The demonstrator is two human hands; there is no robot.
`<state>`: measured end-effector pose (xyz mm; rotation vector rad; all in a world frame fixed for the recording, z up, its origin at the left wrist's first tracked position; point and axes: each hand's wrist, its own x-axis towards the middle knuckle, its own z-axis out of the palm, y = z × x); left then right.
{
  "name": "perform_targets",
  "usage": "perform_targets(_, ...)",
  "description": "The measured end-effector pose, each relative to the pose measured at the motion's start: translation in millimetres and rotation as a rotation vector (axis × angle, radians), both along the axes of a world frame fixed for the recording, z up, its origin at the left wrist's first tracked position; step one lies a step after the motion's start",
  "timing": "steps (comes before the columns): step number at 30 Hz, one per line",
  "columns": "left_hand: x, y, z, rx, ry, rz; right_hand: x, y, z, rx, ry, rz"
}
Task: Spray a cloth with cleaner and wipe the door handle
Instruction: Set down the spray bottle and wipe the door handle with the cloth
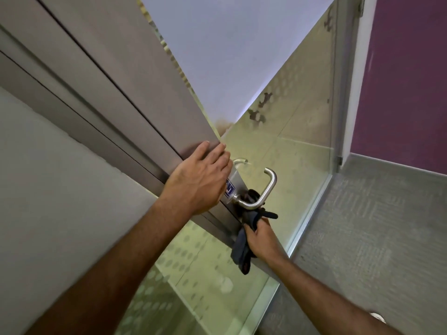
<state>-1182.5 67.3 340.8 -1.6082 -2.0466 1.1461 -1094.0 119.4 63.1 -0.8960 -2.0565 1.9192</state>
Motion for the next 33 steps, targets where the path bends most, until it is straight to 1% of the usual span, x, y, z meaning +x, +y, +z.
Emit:
perform_targets(2,0.5,-0.2,-0.1,-0.002,0.002,-0.003,9.8,-2.6,-1.8,0.189,0.009,0.096)
perform_targets(3,0.8,-0.3,0.0,-0.003,0.002,-0.001,14.7,-1.4,-6.3,0.248,0.017,0.128)
perform_targets(5,0.6,-0.4,-0.3,-0.002,0.003,0.002,19.3,2.6,-12.4,0.332,0.021,0.116)
perform_targets(6,-0.2,-0.2,-0.2,0.001,0.005,0.000,17.5,5.2,-12.5,0.354,0.019,0.072)
perform_targets(7,-0.7,0.1,0.3,0.004,0.005,-0.006,13.9,8.7,-12.7,0.297,0.004,-0.023)
perform_targets(8,-0.4,-0.2,0.5,0.001,0.003,-0.010,11.0,12.5,-11.3,0.116,0.002,-0.164)
perform_targets(10,0.3,-1.4,-0.8,-0.001,0.006,-0.011,11.3,20.3,-3.9,-0.308,0.088,-0.469)
perform_targets(11,0.0,-1.5,-1.3,0.000,0.009,-0.012,12.9,24.4,3.0,-0.400,0.154,-0.595)
perform_targets(12,-0.6,-1.0,-1.6,0.000,0.011,-0.013,14.6,28.4,11.9,-0.406,0.216,-0.671)
perform_targets(13,-1.3,-0.4,-1.9,0.002,0.013,-0.014,15.6,31.9,22.0,-0.357,0.272,-0.702)
perform_targets(14,-1.8,0.0,-2.1,0.007,0.014,-0.015,14.6,34.6,33.1,-0.249,0.324,-0.685)
perform_targets(15,-1.9,0.0,-1.8,0.014,0.013,-0.015,13.1,36.6,44.3,-0.053,0.332,-0.614)
perform_targets(18,-0.9,-0.4,-1.3,0.015,0.029,-0.022,4.6,33.9,71.7,0.664,0.251,-0.224)
perform_targets(19,-0.4,-0.4,-1.4,0.011,0.034,-0.024,2.4,31.6,76.6,0.815,0.206,-0.130)
perform_targets(20,0.0,-0.3,-1.2,0.007,0.037,-0.024,2.5,30.9,80.9,0.872,0.164,-0.069)
perform_targets(22,0.0,-0.2,-0.9,0.014,0.036,-0.027,7.4,34.1,81.5,0.888,0.117,0.025)
perform_targets(26,1.9,-1.2,0.3,0.011,0.032,-0.036,25.0,57.5,80.8,0.890,0.217,0.253)
perform_targets(27,2.1,-1.6,0.0,0.011,0.030,-0.033,28.0,65.2,83.5,0.885,0.238,0.266)
perform_targets(28,2.0,-1.6,-0.1,0.012,0.028,-0.030,28.5,75.6,86.0,0.886,0.260,0.210)
perform_targets(31,1.7,-0.3,1.0,0.018,0.016,-0.023,18.4,116.3,92.6,0.841,0.307,-0.151)
perform_targets(32,1.6,0.0,1.0,0.024,0.018,-0.026,12.7,126.5,94.5,0.835,0.284,-0.205)
perform_targets(33,1.4,0.0,0.9,0.024,0.021,-0.027,5.5,133.3,94.3,0.818,0.239,-0.198)
